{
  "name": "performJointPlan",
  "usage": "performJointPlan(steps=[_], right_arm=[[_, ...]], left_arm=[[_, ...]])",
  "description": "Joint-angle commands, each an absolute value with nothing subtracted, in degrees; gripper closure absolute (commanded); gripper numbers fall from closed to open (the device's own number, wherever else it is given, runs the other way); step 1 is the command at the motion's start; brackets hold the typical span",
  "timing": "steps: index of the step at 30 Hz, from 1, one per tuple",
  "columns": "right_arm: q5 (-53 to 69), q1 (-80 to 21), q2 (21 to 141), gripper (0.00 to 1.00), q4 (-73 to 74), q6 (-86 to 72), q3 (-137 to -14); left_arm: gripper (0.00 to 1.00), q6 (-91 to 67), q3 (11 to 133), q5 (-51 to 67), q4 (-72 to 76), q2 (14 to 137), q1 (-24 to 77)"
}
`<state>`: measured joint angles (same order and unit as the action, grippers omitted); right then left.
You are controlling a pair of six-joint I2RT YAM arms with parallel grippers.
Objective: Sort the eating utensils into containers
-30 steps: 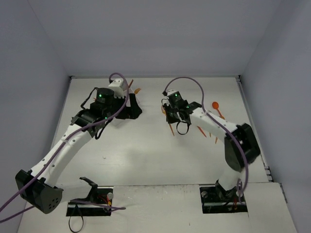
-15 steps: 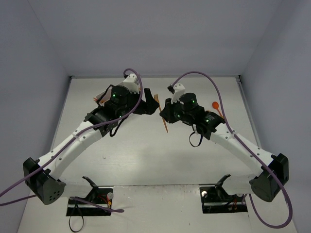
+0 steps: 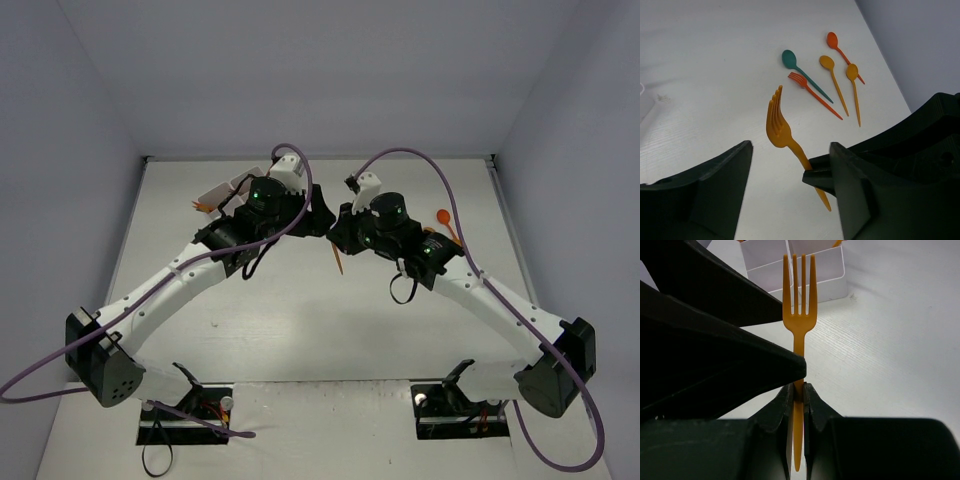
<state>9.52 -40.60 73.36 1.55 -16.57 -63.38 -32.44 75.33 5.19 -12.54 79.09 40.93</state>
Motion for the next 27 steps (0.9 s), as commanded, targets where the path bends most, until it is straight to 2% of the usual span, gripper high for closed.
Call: performJointPlan(steps=[1,4,7,14,19,21,27], right_arm=[[10.3,-41.0,71.2,1.0,-3.2,-17.2,-63.6],[10.4,-41.0,71.3,1.0,-3.5,-17.5,-63.6],[10.3,-41.0,71.2,1.0,-3.7,-17.6,-63.4],[10.3,-41.0,70.8,1.0,-4.0,-17.9,-63.1],[10.0,-41.0,70.7,1.0,-4.1,-18.1,-62.9],[10.0,-41.0,70.6,1.0,-4.2,-18.2,-62.8],[9.9,-41.0,70.7,1.0,-4.4,-18.4,-62.7]], left_arm=[[0.56,-34.5,77.7,5.0,-7.5,78.0,41.6],[0.71,-36.5,76.6,6.5,-5.2,78.2,41.5],[0.76,-38.3,75.8,7.7,-3.4,78.5,41.6],[0.76,-40.0,75.4,7.6,-3.7,79.6,42.0],[0.64,-40.7,75.9,5.9,-6.0,79.7,42.0],[0.62,-41.2,75.9,5.3,-6.4,79.7,42.0],[0.64,-43.3,75.3,6.7,-4.4,80.2,42.1]])
